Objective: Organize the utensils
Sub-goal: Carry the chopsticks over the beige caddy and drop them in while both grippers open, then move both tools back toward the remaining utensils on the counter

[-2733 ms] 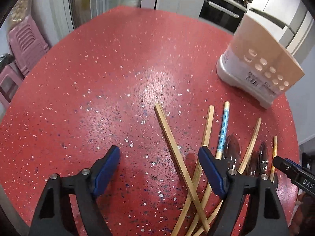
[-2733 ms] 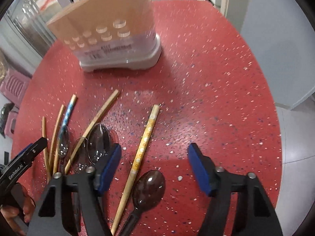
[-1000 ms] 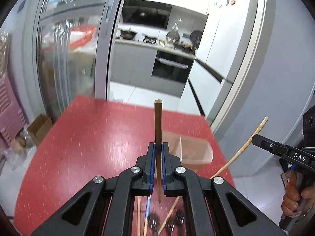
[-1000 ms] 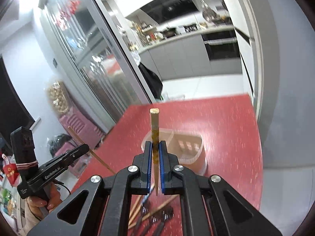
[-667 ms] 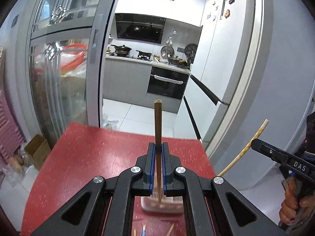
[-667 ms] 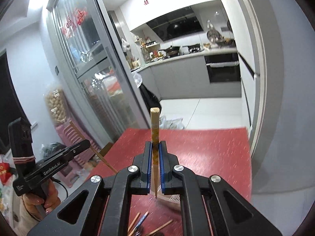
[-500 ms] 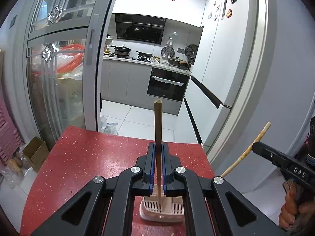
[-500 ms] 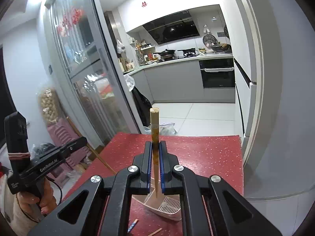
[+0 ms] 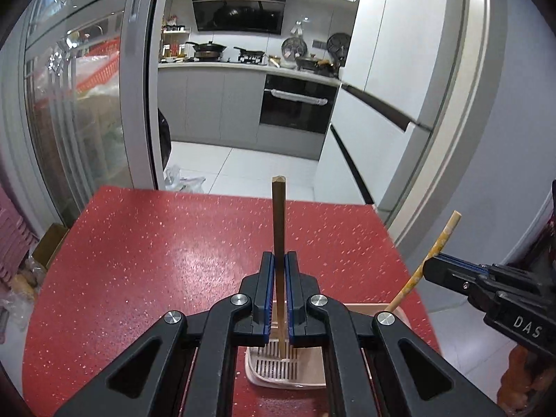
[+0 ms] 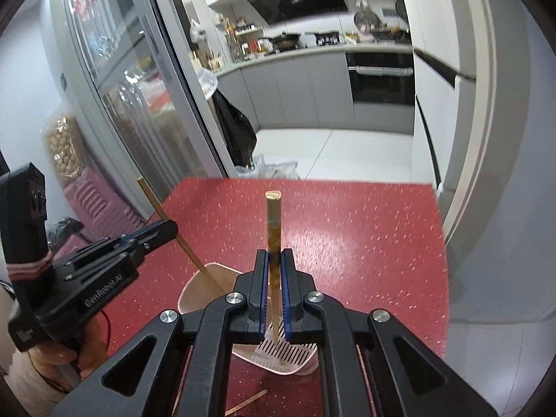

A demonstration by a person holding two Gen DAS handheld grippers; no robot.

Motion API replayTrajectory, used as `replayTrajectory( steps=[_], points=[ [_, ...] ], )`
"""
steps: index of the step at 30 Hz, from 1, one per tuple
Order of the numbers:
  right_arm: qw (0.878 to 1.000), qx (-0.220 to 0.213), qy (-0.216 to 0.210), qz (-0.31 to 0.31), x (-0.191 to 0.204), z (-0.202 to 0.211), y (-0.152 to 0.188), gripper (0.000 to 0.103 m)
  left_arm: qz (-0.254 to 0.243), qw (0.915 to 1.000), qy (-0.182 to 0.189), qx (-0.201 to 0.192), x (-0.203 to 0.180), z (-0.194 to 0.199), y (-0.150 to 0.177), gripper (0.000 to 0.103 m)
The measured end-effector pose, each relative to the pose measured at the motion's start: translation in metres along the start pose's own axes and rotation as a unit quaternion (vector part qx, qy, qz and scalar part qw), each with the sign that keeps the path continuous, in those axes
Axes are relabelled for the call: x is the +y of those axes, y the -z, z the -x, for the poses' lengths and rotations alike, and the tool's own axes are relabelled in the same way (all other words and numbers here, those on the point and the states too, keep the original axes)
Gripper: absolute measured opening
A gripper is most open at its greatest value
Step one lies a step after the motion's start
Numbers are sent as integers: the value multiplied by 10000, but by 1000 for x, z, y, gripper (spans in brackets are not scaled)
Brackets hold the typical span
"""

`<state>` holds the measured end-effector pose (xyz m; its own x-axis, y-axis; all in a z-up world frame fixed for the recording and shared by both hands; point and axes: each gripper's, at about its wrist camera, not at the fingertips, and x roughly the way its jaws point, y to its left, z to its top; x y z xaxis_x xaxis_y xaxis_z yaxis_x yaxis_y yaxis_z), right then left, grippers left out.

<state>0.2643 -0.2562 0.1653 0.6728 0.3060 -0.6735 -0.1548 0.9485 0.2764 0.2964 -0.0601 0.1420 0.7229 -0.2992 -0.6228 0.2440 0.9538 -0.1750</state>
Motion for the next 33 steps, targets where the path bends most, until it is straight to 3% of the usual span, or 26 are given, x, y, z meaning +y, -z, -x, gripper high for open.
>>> replayTrajectory(
  steps=[17,20,22,29,31,33],
  points=[
    [9991,324,95,-270,-20,-42,-4,9,15,9983,-562,156,12,-18,18,32],
    [9987,342,83,-375,-26,-39,-2,18,42,9981,-599,147,15,-12,21,32],
    [9986,307,64,-420,-28,-33,1,33,75,9980,-610,141,15,-7,24,32],
    [9991,95,-80,-417,-20,3,19,46,211,9981,-561,146,26,18,45,33],
    [9991,43,-156,-388,-17,15,27,54,257,9977,-600,168,30,28,55,103],
    [9993,-5,-194,-322,-13,28,37,63,269,9969,-744,-27,32,39,68,103]
  ],
)
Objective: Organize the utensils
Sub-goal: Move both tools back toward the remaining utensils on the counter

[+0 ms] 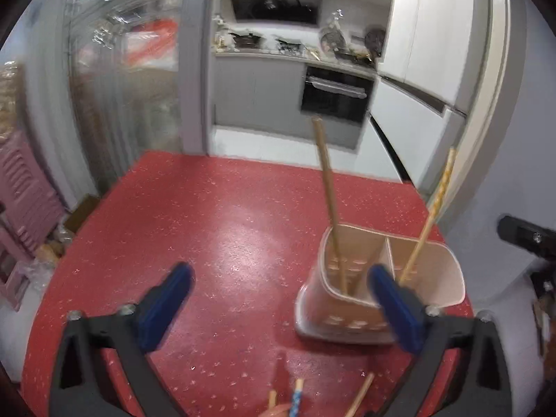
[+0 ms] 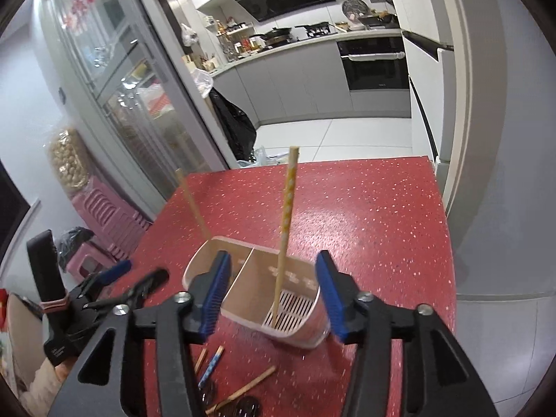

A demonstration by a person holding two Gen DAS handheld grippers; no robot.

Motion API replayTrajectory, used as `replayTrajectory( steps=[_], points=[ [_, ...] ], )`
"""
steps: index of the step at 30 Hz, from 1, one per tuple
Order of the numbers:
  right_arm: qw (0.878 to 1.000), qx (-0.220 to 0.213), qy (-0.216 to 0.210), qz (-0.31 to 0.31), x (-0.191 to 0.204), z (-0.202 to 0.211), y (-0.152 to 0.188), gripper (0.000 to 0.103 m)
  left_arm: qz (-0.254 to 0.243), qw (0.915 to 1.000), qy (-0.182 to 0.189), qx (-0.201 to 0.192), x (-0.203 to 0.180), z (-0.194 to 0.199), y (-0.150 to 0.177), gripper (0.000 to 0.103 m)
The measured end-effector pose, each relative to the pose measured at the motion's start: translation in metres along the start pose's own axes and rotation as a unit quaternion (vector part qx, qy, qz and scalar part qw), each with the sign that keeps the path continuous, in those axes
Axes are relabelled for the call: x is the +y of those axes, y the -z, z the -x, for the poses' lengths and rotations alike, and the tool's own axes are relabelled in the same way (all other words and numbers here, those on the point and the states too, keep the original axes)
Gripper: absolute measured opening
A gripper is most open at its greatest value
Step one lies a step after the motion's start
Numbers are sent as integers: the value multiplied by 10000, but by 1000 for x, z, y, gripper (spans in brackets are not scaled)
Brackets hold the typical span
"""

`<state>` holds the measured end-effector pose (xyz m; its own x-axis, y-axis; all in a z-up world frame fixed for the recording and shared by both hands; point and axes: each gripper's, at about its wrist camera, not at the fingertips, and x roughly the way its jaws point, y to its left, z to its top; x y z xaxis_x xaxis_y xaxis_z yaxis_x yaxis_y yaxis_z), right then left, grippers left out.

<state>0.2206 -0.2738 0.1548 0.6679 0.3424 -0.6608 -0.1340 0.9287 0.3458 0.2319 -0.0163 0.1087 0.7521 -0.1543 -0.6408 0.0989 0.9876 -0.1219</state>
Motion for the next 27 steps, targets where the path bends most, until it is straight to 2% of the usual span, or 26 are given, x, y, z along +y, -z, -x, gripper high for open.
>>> replayTrajectory(
  steps=[1,3,6,12,15,19,27],
  points=[
    [10000,2,-26,22,2,3,5,70,-67,10000,-16,-8,1,1,5,103],
    [9999,65,-125,49,5,10,19,77,-203,9997,-112,82,3,4,22,103],
    [9992,357,-149,126,7,12,48,77,-290,9989,-249,274,9,7,49,103],
    [9921,1239,177,46,-10,-4,115,77,-285,9948,-191,962,28,-1,106,103],
    [9860,1625,370,-54,-20,-9,150,77,-356,9918,-294,1194,33,-2,131,103],
    [9791,1946,528,-251,-34,-10,182,77,-419,9888,-331,1395,41,-3,153,103],
    [9723,2172,843,-157,-35,-7,209,77,-498,9851,-263,1623,45,-9,174,103]
  ],
)
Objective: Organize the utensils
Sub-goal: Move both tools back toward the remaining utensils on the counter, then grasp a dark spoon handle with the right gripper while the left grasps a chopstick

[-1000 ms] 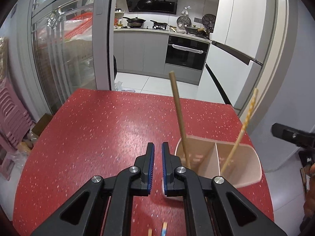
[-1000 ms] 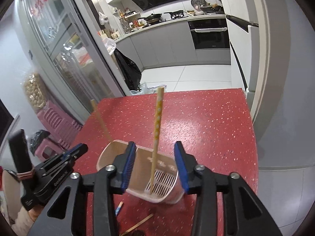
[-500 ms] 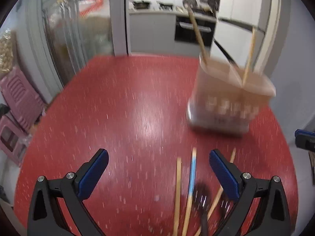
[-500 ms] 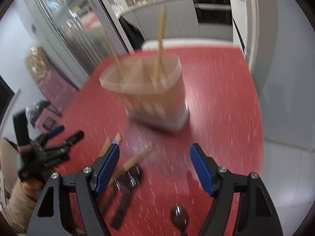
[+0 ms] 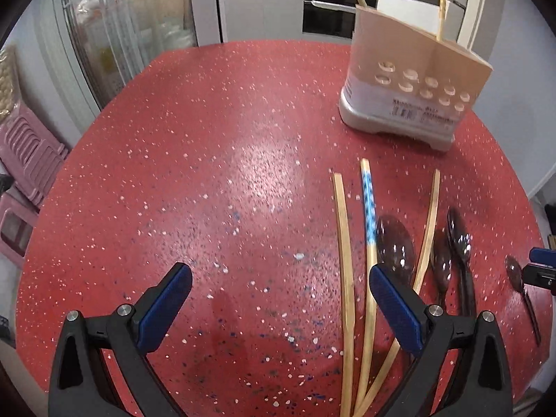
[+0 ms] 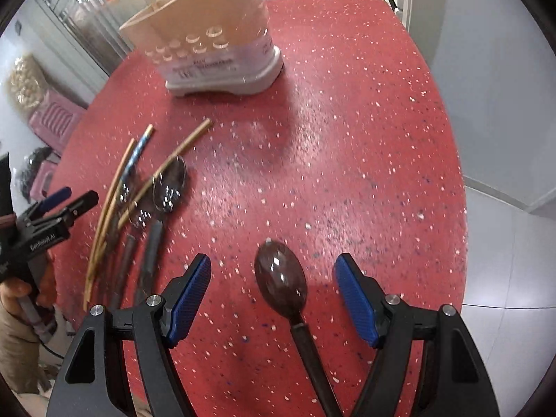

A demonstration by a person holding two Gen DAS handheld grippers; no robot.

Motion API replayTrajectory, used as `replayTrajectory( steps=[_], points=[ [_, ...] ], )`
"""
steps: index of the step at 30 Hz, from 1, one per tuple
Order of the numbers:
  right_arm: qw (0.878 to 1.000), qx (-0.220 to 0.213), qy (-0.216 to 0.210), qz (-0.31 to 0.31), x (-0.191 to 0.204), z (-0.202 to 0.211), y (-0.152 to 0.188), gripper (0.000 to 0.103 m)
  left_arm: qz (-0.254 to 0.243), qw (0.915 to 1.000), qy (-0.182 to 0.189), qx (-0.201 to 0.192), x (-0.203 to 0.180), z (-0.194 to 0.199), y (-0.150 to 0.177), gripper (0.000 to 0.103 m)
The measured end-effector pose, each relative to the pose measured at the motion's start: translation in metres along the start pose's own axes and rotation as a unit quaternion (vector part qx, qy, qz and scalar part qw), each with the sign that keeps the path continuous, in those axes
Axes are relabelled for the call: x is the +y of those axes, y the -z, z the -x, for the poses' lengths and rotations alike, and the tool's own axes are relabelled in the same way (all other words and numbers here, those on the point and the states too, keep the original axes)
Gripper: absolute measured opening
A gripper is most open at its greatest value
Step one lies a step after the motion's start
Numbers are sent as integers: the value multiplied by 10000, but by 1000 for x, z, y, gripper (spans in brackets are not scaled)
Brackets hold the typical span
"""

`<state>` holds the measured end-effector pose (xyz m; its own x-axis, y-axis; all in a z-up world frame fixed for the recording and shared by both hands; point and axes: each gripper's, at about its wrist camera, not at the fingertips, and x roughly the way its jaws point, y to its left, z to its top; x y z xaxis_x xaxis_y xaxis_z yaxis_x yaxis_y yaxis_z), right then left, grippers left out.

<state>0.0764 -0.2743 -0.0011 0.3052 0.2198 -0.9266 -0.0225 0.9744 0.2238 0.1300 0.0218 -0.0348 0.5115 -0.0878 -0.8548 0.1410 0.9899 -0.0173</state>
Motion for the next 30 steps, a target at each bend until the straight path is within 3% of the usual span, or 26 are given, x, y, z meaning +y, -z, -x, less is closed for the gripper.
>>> replayTrajectory(
  steps=[17,21,30],
  points=[
    [9958,250,642,603,14,-7,25,74,-52,9996,-22,278,2,-19,-2,103],
    [9921,322,877,832,20,-7,30,69,-77,9996,1,287,3,-19,-2,103],
    [9908,538,842,910,30,-7,34,53,-387,9985,154,355,-13,-17,-11,103]
  ],
)
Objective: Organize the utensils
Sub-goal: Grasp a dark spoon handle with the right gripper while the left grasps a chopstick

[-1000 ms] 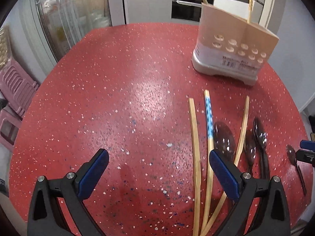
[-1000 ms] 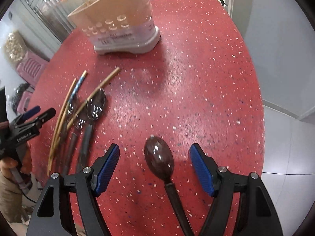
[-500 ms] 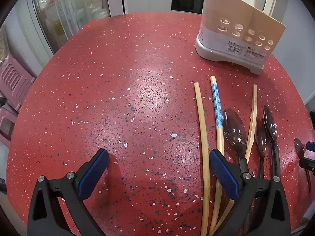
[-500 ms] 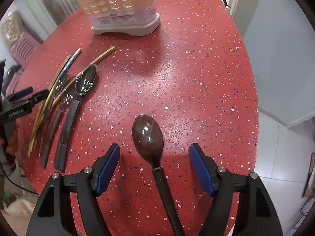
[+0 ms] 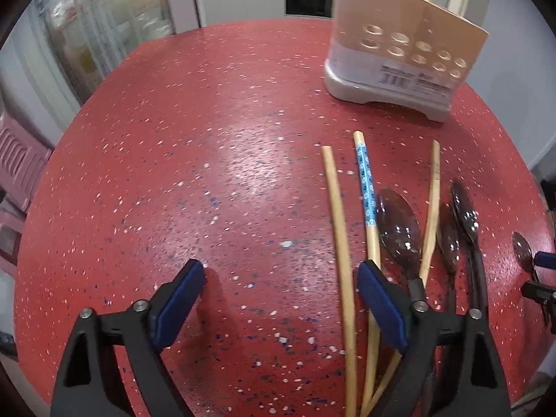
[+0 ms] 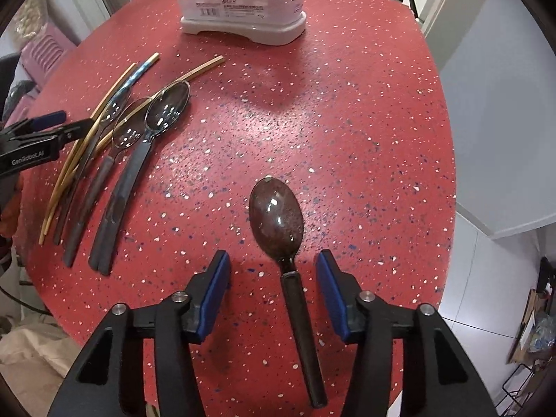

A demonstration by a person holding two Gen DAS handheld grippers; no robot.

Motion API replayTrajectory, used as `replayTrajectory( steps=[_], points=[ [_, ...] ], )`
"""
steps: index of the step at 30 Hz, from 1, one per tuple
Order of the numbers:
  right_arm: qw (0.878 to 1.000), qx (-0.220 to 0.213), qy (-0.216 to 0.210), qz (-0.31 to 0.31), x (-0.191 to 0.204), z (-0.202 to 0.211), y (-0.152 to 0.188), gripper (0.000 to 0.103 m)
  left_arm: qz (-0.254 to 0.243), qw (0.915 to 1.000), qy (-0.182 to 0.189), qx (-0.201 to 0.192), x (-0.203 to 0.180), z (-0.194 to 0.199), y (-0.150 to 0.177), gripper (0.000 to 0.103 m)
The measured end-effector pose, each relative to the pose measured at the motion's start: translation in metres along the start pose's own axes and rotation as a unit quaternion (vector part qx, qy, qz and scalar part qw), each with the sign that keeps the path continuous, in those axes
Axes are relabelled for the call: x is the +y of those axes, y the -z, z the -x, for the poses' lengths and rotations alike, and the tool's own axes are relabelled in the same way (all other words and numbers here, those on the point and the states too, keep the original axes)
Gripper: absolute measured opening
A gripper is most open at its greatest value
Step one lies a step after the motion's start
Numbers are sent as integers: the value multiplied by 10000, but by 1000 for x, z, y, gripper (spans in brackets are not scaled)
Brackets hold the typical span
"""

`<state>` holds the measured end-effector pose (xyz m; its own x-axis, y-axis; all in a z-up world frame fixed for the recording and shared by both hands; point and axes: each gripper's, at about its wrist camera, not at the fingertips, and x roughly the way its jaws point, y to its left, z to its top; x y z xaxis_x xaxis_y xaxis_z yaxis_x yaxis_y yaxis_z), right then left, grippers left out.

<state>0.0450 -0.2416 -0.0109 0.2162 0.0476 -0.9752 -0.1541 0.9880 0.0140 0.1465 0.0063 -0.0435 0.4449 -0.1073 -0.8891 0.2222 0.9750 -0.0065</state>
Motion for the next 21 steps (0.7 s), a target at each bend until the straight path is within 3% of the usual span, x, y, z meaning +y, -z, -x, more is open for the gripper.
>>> replayTrajectory(
  steps=[2,6,8,11,13,15,16,21],
  points=[
    [10000,43,-24,33,2,1,0,48,-109,9999,102,47,-5,1,-2,97],
    [9998,90,-80,178,10,5,1,21,-387,9988,223,209,-16,3,-10,83],
    [9997,80,-131,201,12,6,1,14,-531,9978,275,291,-23,4,-13,75],
    [9997,21,-151,209,14,7,3,11,-734,9959,384,366,-34,7,-15,57],
    [9997,-37,-204,154,13,9,4,10,-875,9946,419,358,-44,8,-14,34],
    [9995,-95,-280,82,11,12,7,10,-888,9948,373,332,-46,10,-12,34],
    [9993,-130,-333,47,9,14,7,0,-846,9951,401,319,-46,11,-11,33],
    [9973,-331,-649,-62,-3,22,7,0,-483,9974,534,89,-36,24,0,31]
  ],
)
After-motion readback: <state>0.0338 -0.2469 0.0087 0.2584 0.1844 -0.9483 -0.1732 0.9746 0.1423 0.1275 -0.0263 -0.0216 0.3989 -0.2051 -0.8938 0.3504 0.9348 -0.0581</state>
